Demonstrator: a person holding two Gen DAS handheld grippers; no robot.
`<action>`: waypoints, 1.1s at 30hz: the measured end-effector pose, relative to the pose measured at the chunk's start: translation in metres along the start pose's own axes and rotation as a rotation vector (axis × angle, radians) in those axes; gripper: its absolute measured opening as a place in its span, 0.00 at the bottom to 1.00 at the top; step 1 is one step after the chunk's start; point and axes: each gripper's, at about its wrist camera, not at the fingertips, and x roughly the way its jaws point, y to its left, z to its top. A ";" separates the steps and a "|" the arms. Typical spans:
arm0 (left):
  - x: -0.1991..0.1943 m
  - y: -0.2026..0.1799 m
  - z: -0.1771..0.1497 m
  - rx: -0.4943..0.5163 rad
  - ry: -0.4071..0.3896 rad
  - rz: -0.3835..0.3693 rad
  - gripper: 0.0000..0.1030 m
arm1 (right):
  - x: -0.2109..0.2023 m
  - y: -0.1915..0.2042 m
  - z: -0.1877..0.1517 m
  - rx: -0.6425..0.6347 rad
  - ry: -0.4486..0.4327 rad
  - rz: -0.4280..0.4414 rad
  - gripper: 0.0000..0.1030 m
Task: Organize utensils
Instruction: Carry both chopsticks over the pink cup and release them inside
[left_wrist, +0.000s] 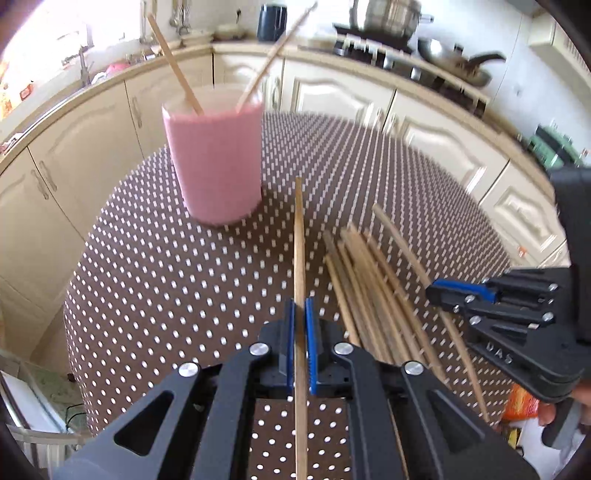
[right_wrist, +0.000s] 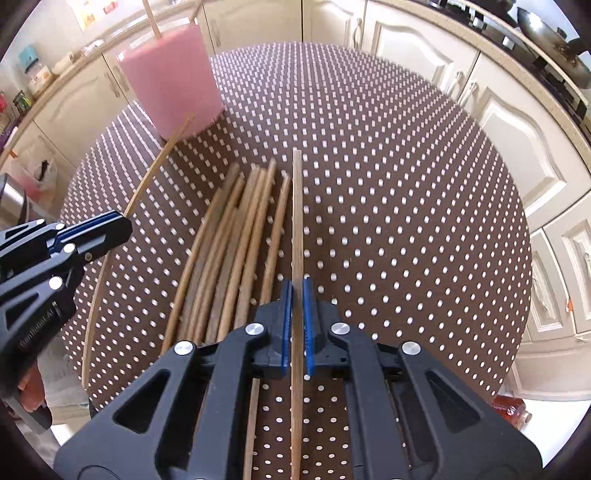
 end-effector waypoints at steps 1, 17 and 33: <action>-0.005 0.000 0.002 -0.002 -0.019 -0.004 0.06 | -0.006 0.000 0.002 0.000 -0.025 0.004 0.06; -0.093 0.013 0.040 -0.077 -0.463 -0.091 0.06 | -0.116 0.007 0.030 0.011 -0.547 0.219 0.06; -0.107 0.039 0.113 -0.109 -0.857 0.015 0.06 | -0.122 0.038 0.103 0.063 -0.899 0.346 0.06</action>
